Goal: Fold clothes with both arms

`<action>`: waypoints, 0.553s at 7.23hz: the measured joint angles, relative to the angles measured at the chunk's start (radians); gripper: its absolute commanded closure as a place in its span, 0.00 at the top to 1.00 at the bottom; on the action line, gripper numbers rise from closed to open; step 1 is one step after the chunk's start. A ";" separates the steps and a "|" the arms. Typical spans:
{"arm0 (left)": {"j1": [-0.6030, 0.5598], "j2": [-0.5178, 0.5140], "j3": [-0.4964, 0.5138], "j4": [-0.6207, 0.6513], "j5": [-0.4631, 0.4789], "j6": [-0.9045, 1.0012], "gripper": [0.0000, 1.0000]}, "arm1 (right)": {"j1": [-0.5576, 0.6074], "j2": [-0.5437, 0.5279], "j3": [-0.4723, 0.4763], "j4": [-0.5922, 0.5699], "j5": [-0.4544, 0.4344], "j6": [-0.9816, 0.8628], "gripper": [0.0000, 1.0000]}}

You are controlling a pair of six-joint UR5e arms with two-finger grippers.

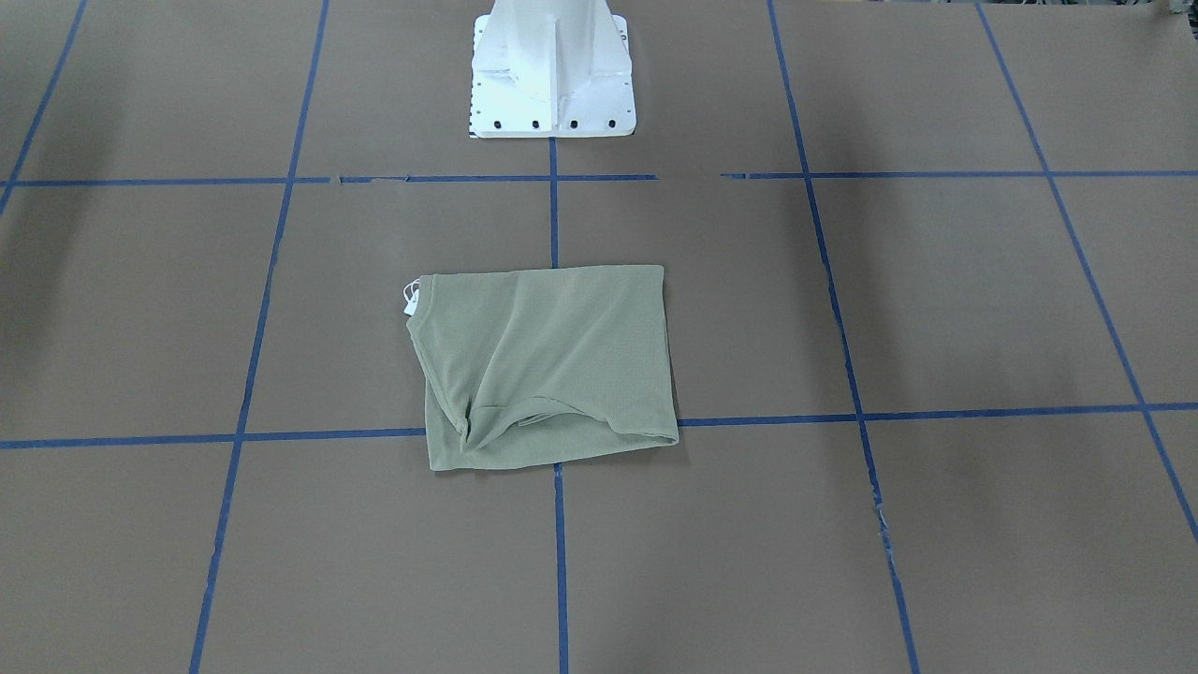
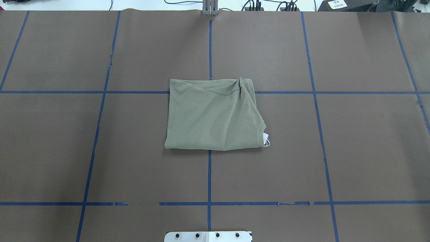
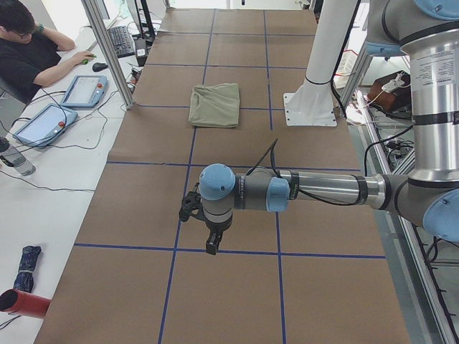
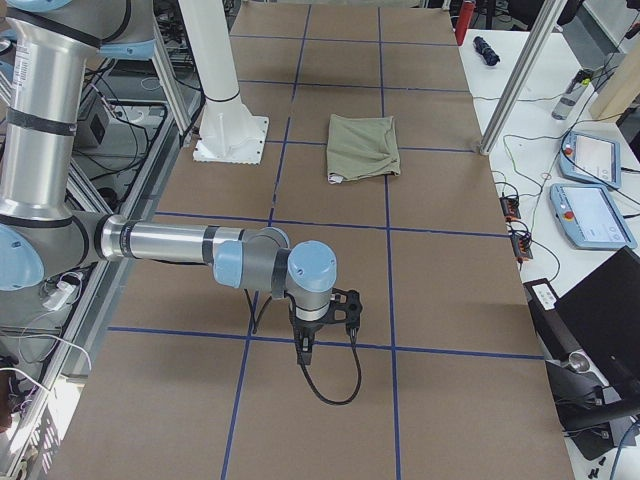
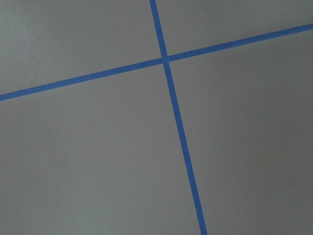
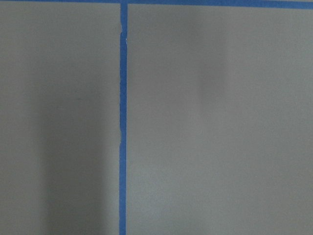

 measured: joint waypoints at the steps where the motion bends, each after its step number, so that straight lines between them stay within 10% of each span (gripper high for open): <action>1: 0.000 -0.002 0.000 -0.002 -0.001 0.000 1.00 | 0.000 0.000 -0.001 0.000 0.000 0.000 1.00; 4: 0.001 -0.006 -0.007 -0.006 -0.001 0.004 1.00 | 0.000 0.000 -0.004 0.000 0.000 0.000 1.00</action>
